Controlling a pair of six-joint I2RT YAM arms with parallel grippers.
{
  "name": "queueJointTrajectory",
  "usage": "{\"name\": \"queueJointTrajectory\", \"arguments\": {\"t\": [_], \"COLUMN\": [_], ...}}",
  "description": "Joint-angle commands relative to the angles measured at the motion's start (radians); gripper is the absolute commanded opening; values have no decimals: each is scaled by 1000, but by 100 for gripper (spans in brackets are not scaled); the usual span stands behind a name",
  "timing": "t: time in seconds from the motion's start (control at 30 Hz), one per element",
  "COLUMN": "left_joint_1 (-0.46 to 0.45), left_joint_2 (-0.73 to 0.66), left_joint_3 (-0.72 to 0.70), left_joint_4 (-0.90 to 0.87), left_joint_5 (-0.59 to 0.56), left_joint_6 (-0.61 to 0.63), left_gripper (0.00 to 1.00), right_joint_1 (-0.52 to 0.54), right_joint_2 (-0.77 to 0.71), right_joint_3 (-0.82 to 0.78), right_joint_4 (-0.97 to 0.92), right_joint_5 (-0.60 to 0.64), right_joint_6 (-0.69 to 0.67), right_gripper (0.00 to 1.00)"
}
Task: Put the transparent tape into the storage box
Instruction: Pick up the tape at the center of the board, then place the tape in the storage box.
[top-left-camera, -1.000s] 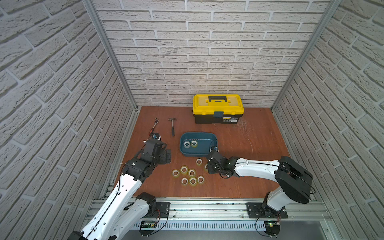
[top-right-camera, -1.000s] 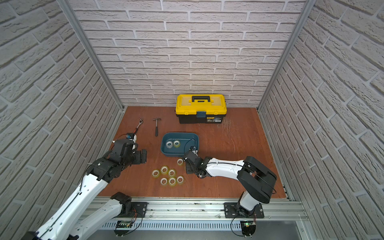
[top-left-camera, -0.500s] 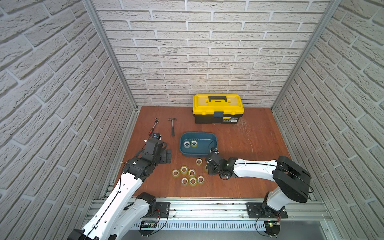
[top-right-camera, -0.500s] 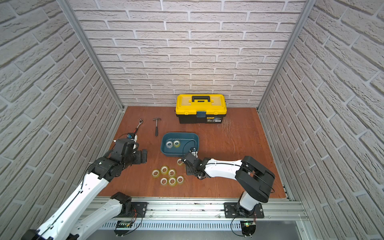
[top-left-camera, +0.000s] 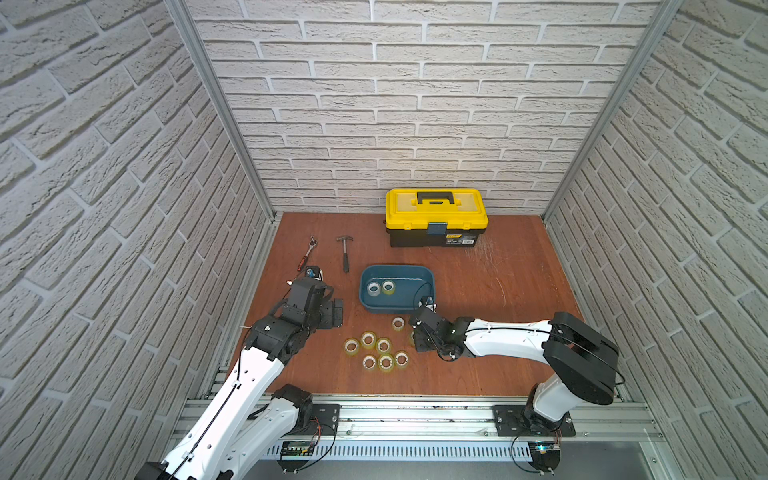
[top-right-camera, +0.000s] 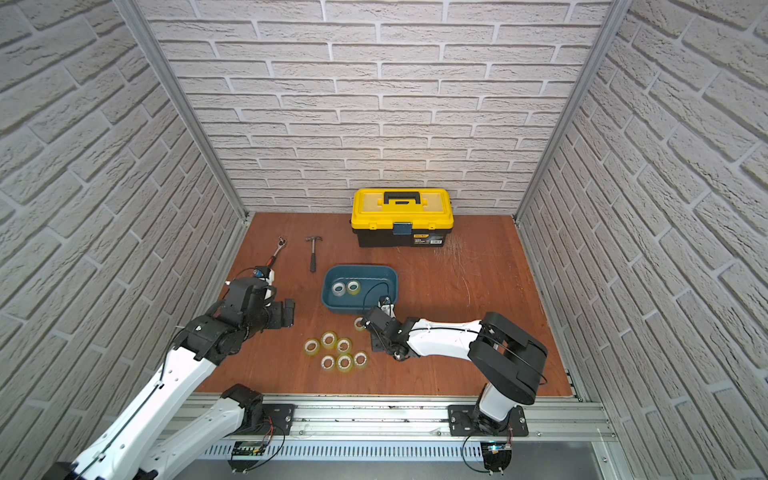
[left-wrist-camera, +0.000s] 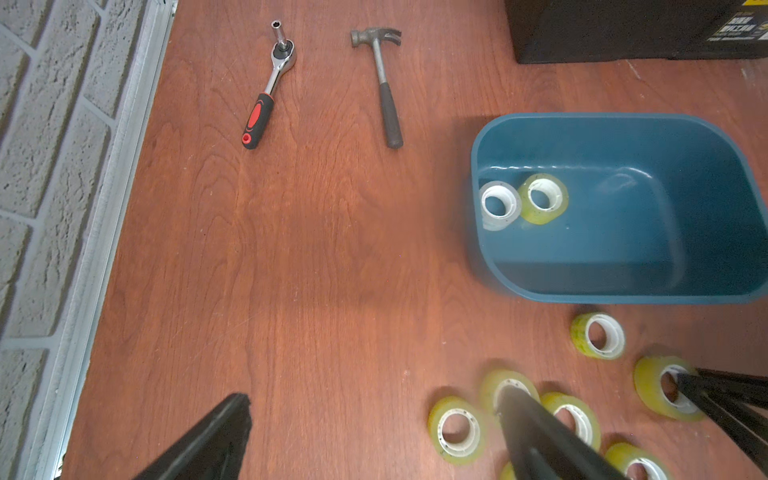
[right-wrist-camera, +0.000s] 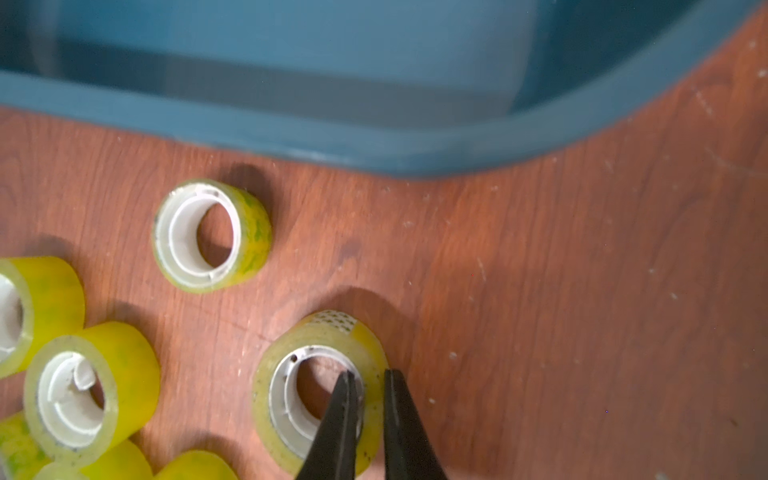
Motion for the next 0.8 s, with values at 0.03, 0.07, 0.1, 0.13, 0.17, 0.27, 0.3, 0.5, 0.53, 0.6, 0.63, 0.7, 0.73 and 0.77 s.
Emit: {"name": "queueJointTrajectory", "arguments": {"t": [0.03, 0.07, 0.1, 0.13, 0.17, 0.27, 0.3, 0.5, 0.53, 0.6, 0.63, 0.7, 0.73, 0.77], "left_joint_1": [-4, -4, -4, -3, -3, -4, -4, 10, 16, 43, 61, 113, 136, 162], "left_joint_2": [-17, -19, -21, -21, -19, -4, 4, 90, 110, 162, 184, 233, 250, 268], "left_joint_3": [18, 19, 16, 14, 19, 57, 78, 166, 177, 203, 212, 224, 226, 225], "left_joint_4": [2, 5, 14, 22, 30, 51, 61, 191, 210, 250, 266, 294, 304, 317], "left_joint_5": [7, 6, 6, 5, 4, 21, 30, 47, 59, 95, 117, 176, 199, 221], "left_joint_6": [10, 11, 13, 15, 16, 10, 13, 107, 125, 156, 166, 177, 177, 175], "left_gripper": [98, 98, 98, 98, 98, 98, 98, 98, 98, 98, 98, 98, 98, 98], "right_joint_1": [23, 25, 26, 28, 28, 28, 28, 21, 15, -3, -15, -48, -63, -76], "right_joint_2": [-100, -130, -164, -191, -224, -313, -340, -350, -331, -268, -237, -157, -121, -78], "right_joint_3": [-32, -32, -32, -33, -32, -5, 11, 182, 218, 303, 333, 390, 415, 448], "right_joint_4": [-108, -128, -144, -157, -169, -226, -242, -303, -310, -330, -332, -312, -309, -300], "right_joint_5": [36, 41, 45, 45, 44, 48, 49, 79, 82, 80, 75, 33, 7, -21], "right_joint_6": [2, -1, -5, -11, -17, -37, -50, -159, -179, -217, -230, -257, -261, -268], "right_gripper": [3, 3, 3, 3, 3, 3, 3, 3, 3, 2, 2, 2, 2, 2]}}
